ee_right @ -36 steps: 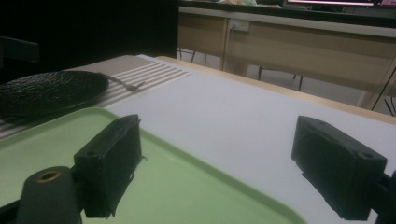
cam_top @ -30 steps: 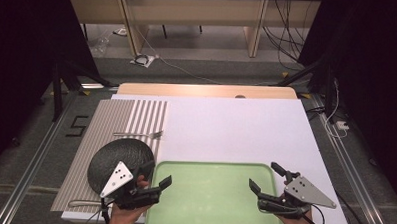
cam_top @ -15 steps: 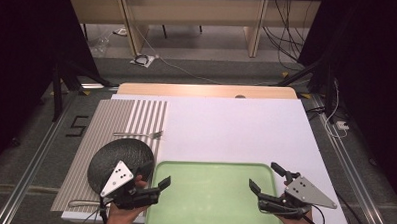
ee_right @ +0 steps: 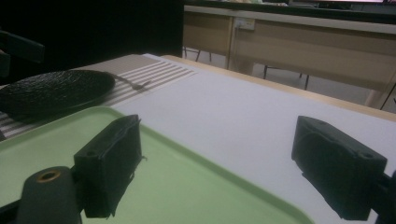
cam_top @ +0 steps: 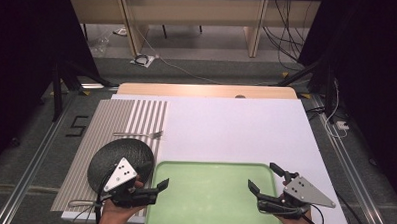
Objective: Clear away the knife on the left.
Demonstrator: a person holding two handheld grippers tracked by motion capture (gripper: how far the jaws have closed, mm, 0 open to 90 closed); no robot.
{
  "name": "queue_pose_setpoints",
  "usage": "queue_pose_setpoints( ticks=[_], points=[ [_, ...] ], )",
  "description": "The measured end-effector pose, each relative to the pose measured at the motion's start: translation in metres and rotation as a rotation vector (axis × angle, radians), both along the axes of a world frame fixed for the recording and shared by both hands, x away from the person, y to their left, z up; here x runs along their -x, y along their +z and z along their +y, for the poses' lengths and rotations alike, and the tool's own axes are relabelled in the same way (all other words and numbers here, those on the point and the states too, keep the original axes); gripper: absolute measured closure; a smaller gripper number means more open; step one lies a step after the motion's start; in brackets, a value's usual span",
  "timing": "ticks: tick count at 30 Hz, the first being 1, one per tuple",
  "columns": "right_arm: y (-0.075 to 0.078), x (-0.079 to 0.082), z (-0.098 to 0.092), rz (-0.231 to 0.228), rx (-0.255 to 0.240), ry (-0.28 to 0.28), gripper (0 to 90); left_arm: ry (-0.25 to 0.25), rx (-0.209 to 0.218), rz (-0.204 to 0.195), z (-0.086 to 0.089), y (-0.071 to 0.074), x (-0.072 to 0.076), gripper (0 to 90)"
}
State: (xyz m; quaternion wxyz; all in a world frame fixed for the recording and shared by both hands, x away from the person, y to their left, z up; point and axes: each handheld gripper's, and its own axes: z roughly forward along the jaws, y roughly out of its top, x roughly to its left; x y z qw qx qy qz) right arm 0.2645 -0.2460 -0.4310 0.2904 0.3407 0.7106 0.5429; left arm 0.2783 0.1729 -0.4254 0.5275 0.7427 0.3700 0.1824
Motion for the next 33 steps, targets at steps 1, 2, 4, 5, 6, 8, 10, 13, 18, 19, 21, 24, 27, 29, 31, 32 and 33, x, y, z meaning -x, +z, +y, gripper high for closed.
queue_pose_setpoints(
  ticks=[1,2,4,5,6,8,10,13,18,19,21,24,27,29,31,32,33],
  points=[
    [0.000,0.000,0.000,0.002,0.000,0.000,16.9,-0.004,-0.003,0.006,0.001,0.002,-0.001,20.0],
    [0.000,0.000,0.000,0.004,0.000,0.001,16.9,-0.006,-0.014,0.012,0.003,0.004,-0.001,20.0],
    [0.000,0.000,-0.001,0.003,-0.001,0.001,16.9,-0.006,-0.020,0.014,0.004,0.005,-0.001,20.2],
    [0.000,0.000,-0.001,0.003,-0.001,0.001,16.9,-0.006,-0.025,0.021,0.005,0.006,-0.002,20.2],
    [0.000,0.000,-0.001,0.001,-0.005,-0.002,17.0,-0.007,-0.033,0.028,0.006,0.006,-0.002,20.2],
    [0.001,0.000,-0.001,0.001,-0.007,-0.003,17.0,-0.004,-0.062,0.036,0.010,0.007,-0.002,20.2],
    [0.000,0.001,-0.002,0.005,-0.007,-0.004,17.1,-0.001,-0.077,0.044,0.014,0.007,-0.003,20.2],
    [0.000,0.001,-0.002,0.007,-0.004,-0.003,17.2,0.008,-0.090,0.069,0.023,0.008,-0.004,20.4],
    [-0.001,0.001,-0.002,0.009,-0.001,0.001,17.1,0.006,-0.145,0.108,0.035,0.008,-0.002,20.3],
    [-0.001,0.001,-0.002,0.015,0.002,0.001,17.1,0.007,-0.156,0.113,0.037,0.008,-0.002,20.3],
    [-0.001,0.000,-0.001,0.017,0.006,0.004,17.2,0.013,-0.188,0.128,0.045,0.008,0.000,20.4],
    [-0.001,0.000,-0.001,0.020,0.007,0.006,17.2,0.024,-0.212,0.147,0.054,0.010,0.000,20.6],
    [-0.002,0.000,0.000,0.019,0.007,0.006,17.3,0.031,-0.231,0.155,0.060,0.011,0.001,20.8],
    [-0.001,0.000,-0.001,0.018,0.005,0.008,17.5,0.038,-0.242,0.166,0.064,0.011,0.001,20.9],
    [-0.001,0.000,-0.001,0.018,0.006,0.008,17.5,0.043,-0.253,0.177,0.068,0.010,0.001,20.9],
    [-0.002,0.000,-0.001,0.018,0.006,0.008,17.5,0.044,-0.259,0.186,0.070,0.009,0.001,20.9],
    [-0.001,0.000,-0.001,0.020,0.008,0.009,17.6,0.043,-0.268,0.193,0.071,0.007,0.001,20.9]
  ],
)
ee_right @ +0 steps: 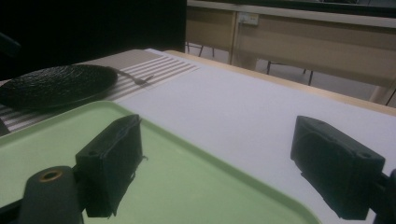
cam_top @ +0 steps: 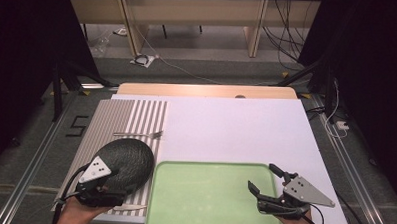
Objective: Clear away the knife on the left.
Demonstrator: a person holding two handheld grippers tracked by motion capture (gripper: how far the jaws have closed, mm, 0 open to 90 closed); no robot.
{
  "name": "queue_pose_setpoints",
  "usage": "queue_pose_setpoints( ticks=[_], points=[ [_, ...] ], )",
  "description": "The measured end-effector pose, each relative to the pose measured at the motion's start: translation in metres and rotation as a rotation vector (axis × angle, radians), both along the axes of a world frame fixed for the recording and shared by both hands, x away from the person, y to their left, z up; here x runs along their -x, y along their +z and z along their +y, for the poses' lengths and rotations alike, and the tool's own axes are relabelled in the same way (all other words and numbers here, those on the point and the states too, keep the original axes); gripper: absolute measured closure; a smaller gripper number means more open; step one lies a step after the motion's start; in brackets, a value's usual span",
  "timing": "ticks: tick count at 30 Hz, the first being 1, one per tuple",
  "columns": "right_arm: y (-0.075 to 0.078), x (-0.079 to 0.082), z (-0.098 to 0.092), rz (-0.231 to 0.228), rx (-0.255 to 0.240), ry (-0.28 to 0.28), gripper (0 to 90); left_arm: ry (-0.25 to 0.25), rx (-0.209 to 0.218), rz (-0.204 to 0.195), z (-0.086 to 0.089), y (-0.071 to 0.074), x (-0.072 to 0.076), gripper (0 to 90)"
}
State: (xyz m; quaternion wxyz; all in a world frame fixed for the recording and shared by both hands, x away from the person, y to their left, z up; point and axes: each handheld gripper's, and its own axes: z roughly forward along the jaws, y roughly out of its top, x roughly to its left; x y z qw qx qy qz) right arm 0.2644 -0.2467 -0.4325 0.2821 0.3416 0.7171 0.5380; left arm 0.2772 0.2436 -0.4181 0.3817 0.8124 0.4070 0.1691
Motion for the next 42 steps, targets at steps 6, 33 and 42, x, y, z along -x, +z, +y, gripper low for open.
queue_pose_setpoints(
  ticks=[6,33,42],
  points=[
    [-0.001,0.000,0.001,0.000,0.003,0.004,17.6,0.006,-0.041,0.035,0.011,-0.005,0.003,20.9],
    [-0.002,-0.001,0.003,0.008,0.018,0.014,17.9,0.034,-0.231,0.204,0.049,-0.017,0.015,23.3],
    [-0.002,-0.001,0.004,0.008,0.019,0.020,17.9,0.030,-0.314,0.283,0.054,-0.025,0.012,25.8]
  ],
)
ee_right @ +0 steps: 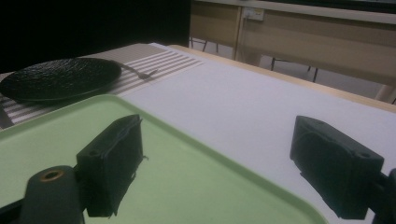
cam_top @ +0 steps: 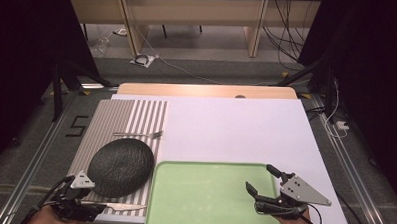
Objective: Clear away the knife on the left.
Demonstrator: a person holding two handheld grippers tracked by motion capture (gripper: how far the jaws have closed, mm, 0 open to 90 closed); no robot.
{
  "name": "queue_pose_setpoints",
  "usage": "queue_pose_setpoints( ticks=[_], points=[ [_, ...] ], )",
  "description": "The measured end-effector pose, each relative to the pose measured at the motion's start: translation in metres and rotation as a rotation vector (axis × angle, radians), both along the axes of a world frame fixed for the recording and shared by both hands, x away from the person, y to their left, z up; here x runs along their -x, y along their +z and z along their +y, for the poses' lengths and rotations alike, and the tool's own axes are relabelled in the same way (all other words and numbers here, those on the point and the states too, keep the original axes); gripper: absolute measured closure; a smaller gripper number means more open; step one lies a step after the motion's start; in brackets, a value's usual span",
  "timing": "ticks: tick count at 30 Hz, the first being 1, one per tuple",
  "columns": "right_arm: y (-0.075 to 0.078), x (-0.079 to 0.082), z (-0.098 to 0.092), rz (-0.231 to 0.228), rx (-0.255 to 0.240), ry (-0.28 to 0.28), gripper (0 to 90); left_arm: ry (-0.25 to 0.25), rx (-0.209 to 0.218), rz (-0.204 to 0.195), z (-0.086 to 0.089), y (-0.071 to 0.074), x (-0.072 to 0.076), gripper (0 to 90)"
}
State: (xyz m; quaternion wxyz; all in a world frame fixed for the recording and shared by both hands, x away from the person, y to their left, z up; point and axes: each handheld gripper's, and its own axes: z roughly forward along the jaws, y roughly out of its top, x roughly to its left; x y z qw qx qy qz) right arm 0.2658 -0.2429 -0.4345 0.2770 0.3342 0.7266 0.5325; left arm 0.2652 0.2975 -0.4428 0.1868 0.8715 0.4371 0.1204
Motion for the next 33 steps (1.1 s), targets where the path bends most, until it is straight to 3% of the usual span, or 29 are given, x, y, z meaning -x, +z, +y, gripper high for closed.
queue_pose_setpoints(
  ticks=[10,14,19,28,29,33],
  points=[
    [0.000,0.000,0.001,0.004,0.018,0.008,17.9,-0.015,-0.033,0.061,0.003,-0.009,-0.009,30.8],
    [0.000,0.000,0.001,-0.002,0.013,0.007,17.9,-0.024,-0.053,0.111,0.003,-0.017,-0.015,32.2],
    [0.000,0.000,0.001,0.005,0.020,0.008,17.9,-0.027,-0.050,0.125,0.003,-0.020,-0.018,33.4],
    [-0.001,-0.001,0.001,0.002,0.021,0.007,17.9,-0.082,-0.116,0.167,-0.003,-0.022,-0.024,40.2],
    [-0.001,-0.001,0.001,-0.001,0.018,0.007,17.9,-0.101,-0.118,0.164,-0.005,-0.021,-0.024,47.5],
    [-0.002,-0.002,0.001,0.000,0.019,0.010,17.9,-0.119,-0.156,0.190,-0.011,-0.020,-0.026,49.0]
  ],
)
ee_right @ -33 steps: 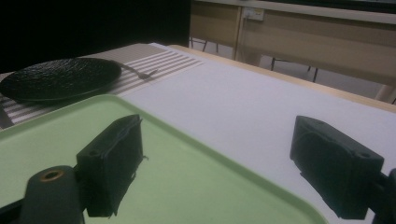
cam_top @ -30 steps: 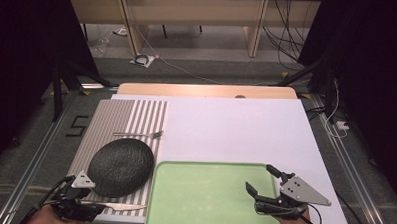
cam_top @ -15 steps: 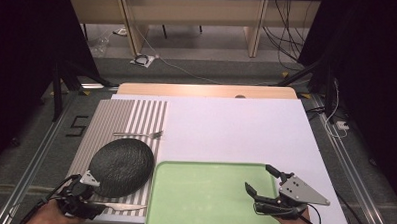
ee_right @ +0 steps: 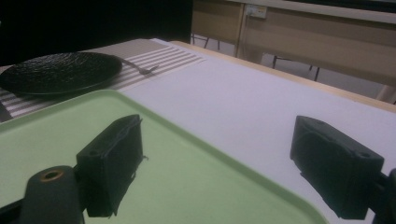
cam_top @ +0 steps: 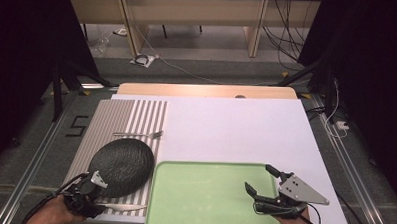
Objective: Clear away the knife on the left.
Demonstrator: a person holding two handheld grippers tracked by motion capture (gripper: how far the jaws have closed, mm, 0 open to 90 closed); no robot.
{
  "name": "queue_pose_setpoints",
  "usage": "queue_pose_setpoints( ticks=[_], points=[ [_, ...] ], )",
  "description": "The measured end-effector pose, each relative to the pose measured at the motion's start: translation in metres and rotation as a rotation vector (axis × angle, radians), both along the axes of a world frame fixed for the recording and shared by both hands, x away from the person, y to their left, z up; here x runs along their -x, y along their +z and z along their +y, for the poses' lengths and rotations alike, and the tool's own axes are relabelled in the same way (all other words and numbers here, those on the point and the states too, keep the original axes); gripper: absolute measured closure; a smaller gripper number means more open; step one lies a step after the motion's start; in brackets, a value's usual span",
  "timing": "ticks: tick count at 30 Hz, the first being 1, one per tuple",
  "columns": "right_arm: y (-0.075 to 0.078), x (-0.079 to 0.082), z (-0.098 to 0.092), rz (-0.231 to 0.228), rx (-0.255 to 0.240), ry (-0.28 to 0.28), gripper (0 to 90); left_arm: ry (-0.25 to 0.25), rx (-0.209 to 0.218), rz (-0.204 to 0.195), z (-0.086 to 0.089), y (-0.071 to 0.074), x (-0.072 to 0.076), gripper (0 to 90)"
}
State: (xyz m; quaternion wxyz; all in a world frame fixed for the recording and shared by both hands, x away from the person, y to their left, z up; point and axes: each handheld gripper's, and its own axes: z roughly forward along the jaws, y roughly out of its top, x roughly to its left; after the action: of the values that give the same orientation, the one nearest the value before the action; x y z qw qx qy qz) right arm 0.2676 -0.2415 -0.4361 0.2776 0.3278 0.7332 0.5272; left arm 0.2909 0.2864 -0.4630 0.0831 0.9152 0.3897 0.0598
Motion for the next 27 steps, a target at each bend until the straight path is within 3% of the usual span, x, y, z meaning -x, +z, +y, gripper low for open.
queue_pose_setpoints(
  ticks=[5,7,11,13,17,19,23,27],
  points=[
    [0.000,0.000,0.000,0.003,0.000,0.001,17.9,-0.048,-0.037,0.013,-0.008,0.001,0.000,53.9],
    [0.000,0.000,0.000,0.007,0.002,0.000,17.9,-0.064,-0.045,0.026,-0.011,0.002,0.000,60.0],
    [-0.001,0.000,0.000,0.010,0.008,0.001,17.9,-0.096,-0.054,0.021,-0.013,0.002,0.001,63.6],
    [-0.001,-0.001,0.001,0.011,0.009,0.004,18.0,-0.138,-0.062,0.018,-0.016,0.002,0.004,69.0],
    [-0.002,-0.001,0.001,0.012,0.012,0.009,18.1,-0.162,-0.051,0.026,-0.016,0.001,0.005,77.1],
    [-0.002,-0.001,0.001,0.015,0.014,0.009,18.1,-0.188,-0.054,0.016,-0.016,0.001,0.006,77.6],
    [-0.003,-0.001,0.001,0.015,0.014,0.008,18.2,-0.182,-0.053,0.020,-0.016,0.001,0.006,77.5],
    [-0.003,-0.002,0.002,0.020,0.016,0.011,18.3,-0.194,-0.081,0.018,-0.020,0.001,0.006,76.9]
  ],
)
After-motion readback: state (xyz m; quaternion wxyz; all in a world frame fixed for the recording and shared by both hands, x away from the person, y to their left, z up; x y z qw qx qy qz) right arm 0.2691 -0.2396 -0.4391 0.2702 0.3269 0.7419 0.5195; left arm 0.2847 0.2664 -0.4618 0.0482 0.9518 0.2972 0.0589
